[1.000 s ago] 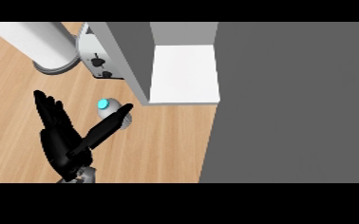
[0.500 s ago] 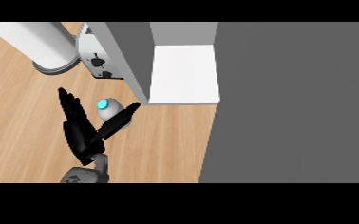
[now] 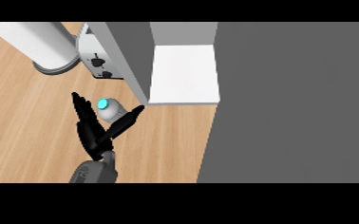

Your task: Pick up the bottled water, place it into the cabinet and close the cabinet

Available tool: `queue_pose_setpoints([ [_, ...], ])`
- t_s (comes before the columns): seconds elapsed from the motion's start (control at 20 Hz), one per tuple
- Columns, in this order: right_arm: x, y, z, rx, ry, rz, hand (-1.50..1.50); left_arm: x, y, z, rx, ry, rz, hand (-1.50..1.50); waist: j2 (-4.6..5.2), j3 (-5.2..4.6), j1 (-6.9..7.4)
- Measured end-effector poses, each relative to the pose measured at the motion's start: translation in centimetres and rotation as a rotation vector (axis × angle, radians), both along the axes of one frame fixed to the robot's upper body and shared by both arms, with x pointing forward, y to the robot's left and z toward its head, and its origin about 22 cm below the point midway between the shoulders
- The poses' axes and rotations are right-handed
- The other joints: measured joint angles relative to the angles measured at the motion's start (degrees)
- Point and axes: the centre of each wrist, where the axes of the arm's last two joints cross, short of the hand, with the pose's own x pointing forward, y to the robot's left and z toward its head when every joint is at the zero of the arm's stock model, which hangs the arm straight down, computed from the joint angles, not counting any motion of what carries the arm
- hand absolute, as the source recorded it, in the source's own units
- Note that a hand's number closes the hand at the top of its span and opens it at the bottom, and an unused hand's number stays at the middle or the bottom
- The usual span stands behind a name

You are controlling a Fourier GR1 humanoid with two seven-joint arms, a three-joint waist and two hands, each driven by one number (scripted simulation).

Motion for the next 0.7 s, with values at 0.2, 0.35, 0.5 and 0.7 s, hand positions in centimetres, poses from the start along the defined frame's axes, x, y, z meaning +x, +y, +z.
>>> queue_pose_setpoints([
  [0.2,-0.1,-0.3,-0.2,-0.013,-0.014,-0.011,-1.50,0.9,-0.1,-1.5,-0.009,0.009,0.008,-1.50,0.03,0.01,-0.25],
  [0.35,-0.2,-0.4,-0.4,-0.015,-0.016,-0.011,-1.50,0.7,0.4,-3.0,-0.010,0.010,0.017,-1.50,0.03,0.03,-0.14],
  [0.5,-0.2,-0.1,-0.4,-0.010,-0.012,-0.008,-1.50,0.6,0.1,-3.9,-0.013,0.014,0.027,-1.50,0.02,0.03,-0.10],
  [0.7,-0.2,-0.1,-0.3,-0.012,-0.017,-0.005,-1.50,-0.1,-0.1,-5.6,-0.022,0.011,0.033,-1.50,0.04,0.02,-0.10],
])
